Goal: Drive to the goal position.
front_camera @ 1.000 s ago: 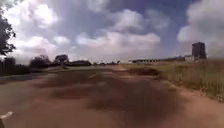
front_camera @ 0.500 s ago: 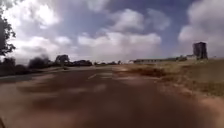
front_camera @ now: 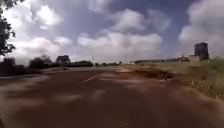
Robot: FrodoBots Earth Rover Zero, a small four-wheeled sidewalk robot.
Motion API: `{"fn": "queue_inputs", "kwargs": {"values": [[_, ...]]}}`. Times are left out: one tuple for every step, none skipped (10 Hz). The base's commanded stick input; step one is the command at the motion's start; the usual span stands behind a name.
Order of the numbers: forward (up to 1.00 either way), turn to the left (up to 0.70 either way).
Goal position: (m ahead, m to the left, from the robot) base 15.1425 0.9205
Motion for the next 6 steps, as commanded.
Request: {"fn": "queue_inputs", "kwargs": {"values": [[1.00, -0.40], [1.00, -0.40], [1.00, -0.40], [1.00, -0.40], [1.00, 0.00], [1.00, 0.00]]}}
